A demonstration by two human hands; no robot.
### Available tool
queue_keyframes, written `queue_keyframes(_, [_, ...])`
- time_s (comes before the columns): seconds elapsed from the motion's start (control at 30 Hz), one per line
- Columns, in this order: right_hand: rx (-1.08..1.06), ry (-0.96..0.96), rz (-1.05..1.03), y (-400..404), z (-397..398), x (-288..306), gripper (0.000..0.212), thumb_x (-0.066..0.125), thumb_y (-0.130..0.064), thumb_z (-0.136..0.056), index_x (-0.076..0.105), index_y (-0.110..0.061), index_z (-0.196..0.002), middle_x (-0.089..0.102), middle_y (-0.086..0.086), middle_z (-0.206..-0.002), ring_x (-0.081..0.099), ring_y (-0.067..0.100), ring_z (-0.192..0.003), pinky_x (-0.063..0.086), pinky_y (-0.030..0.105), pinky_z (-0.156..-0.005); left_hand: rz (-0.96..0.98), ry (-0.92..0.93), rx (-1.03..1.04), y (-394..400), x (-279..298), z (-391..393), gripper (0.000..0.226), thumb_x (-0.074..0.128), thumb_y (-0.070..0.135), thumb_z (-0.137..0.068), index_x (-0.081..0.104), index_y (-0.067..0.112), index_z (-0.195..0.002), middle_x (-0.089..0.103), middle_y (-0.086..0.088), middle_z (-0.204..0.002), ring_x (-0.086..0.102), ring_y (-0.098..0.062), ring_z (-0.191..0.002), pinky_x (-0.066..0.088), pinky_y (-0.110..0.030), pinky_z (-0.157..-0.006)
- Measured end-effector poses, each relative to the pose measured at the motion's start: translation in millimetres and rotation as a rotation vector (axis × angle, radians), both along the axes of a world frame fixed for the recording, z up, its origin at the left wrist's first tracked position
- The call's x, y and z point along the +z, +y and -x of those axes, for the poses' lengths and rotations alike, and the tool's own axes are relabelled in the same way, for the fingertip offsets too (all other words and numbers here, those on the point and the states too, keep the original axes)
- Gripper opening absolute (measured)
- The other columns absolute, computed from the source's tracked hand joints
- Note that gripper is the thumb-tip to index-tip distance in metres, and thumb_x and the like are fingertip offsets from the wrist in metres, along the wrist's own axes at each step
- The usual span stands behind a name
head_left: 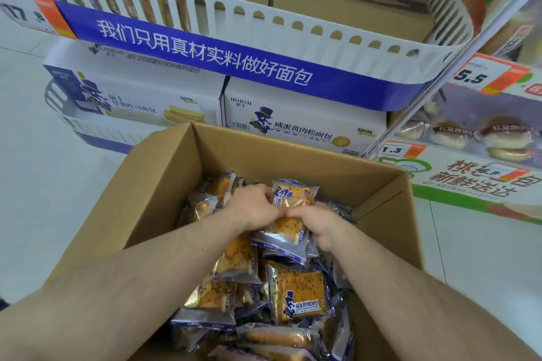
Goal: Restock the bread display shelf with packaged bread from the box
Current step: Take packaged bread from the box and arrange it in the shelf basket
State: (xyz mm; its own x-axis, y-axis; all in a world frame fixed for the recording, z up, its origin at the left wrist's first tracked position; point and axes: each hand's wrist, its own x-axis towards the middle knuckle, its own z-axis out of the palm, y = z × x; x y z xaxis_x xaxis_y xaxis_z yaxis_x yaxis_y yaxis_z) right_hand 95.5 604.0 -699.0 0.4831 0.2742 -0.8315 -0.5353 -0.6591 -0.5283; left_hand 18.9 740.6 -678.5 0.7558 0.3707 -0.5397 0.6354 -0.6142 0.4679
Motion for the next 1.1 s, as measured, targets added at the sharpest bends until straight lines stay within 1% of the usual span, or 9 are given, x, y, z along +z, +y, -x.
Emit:
queue_keyframes(0.1, [0.222,-0.199,0.043,-5,2,30,0.044,0.088,-0.014,-0.066,0.067,-0.014,-0.105,0.077,0.004,-0.093,0.076,0.020,-0.082,0.061,0.036,-0.074,0.120,-0.188,0.145,12,15,11,0.074,0.068,0.056,-0.080,0.046,0.020,-0.141,0.053,-0.001,-0.137,0.051,-0.022,-0.123,0.043,-0.035,-0.101])
queue_keyframes(0.23, [0.751,-0.444,0.127,-3,12,82,0.058,0.090,-0.029,-0.062,0.058,-0.021,-0.109,0.068,-0.002,-0.105,0.067,0.015,-0.093,0.058,0.035,-0.084,0.363,-0.196,-0.017,22,45,19,0.083,0.074,0.062,-0.072,0.043,0.023,-0.139,0.054,0.006,-0.130,0.056,-0.016,-0.118,0.047,-0.033,-0.098])
queue_keyframes(0.33, [0.855,-0.542,0.116,-1,25,110,0.076,0.092,-0.034,-0.060,0.050,-0.021,-0.122,0.060,-0.007,-0.107,0.061,0.011,-0.094,0.054,0.029,-0.077,0.507,-0.144,-0.195,21,65,28,0.051,0.084,0.041,-0.074,0.055,0.024,-0.112,0.066,-0.001,-0.111,0.067,-0.020,-0.100,0.058,-0.034,-0.077])
queue_keyframes(0.57, [0.684,-0.525,0.014,-11,32,165,0.070,0.083,-0.041,-0.074,0.047,-0.023,-0.131,0.062,-0.002,-0.121,0.065,0.011,-0.100,0.055,0.029,-0.084,0.773,-0.287,0.059,31,95,58,0.044,0.083,0.014,-0.077,0.062,0.006,-0.115,0.074,-0.013,-0.101,0.073,-0.027,-0.090,0.059,-0.036,-0.071])
queue_keyframes(0.67, [0.312,-0.680,-0.089,-21,29,181,0.065,0.079,-0.044,-0.078,0.051,-0.020,-0.131,0.064,-0.001,-0.119,0.062,0.012,-0.102,0.051,0.027,-0.080,0.899,-0.391,0.273,40,108,66,0.046,0.080,0.013,-0.079,0.059,0.005,-0.120,0.075,-0.016,-0.103,0.073,-0.031,-0.093,0.060,-0.043,-0.080])
queue_keyframes(0.77, [-0.094,-0.670,-0.248,-24,40,187,0.088,0.079,-0.058,-0.067,0.046,-0.018,-0.138,0.059,0.002,-0.129,0.058,0.022,-0.117,0.050,0.043,-0.101,1.021,-0.496,0.470,47,124,69,0.043,0.075,0.020,-0.084,0.060,0.006,-0.121,0.076,-0.016,-0.101,0.074,-0.029,-0.087,0.061,-0.040,-0.072])
queue_keyframes(0.87, [-0.012,-0.494,-0.343,-14,61,189,0.113,0.080,-0.069,-0.049,0.044,-0.019,-0.143,0.061,0.001,-0.132,0.060,0.023,-0.118,0.048,0.046,-0.104,1.073,-0.564,0.514,49,137,73,0.043,0.074,0.021,-0.085,0.063,0.005,-0.122,0.075,-0.016,-0.103,0.073,-0.031,-0.093,0.061,-0.044,-0.081])
queue_keyframes(1.0, [-0.037,-0.455,-0.480,3,71,203,0.050,0.077,-0.030,-0.079,0.061,-0.012,-0.123,0.078,0.006,-0.103,0.075,0.022,-0.092,0.060,0.031,-0.073,1.125,-0.571,0.458,51,153,81,0.043,0.073,0.017,-0.085,0.060,0.007,-0.124,0.075,-0.017,-0.103,0.074,-0.032,-0.091,0.061,-0.047,-0.078])
queue_keyframes(1.1, [-0.011,-0.544,-0.437,7,74,212,0.035,0.074,-0.029,-0.086,0.066,-0.014,-0.117,0.078,0.003,-0.098,0.076,0.018,-0.088,0.058,0.025,-0.068,1.166,-0.509,0.378,55,167,88,0.037,0.071,0.023,-0.083,0.062,0.009,-0.116,0.075,-0.016,-0.105,0.074,-0.030,-0.094,0.063,-0.043,-0.072])
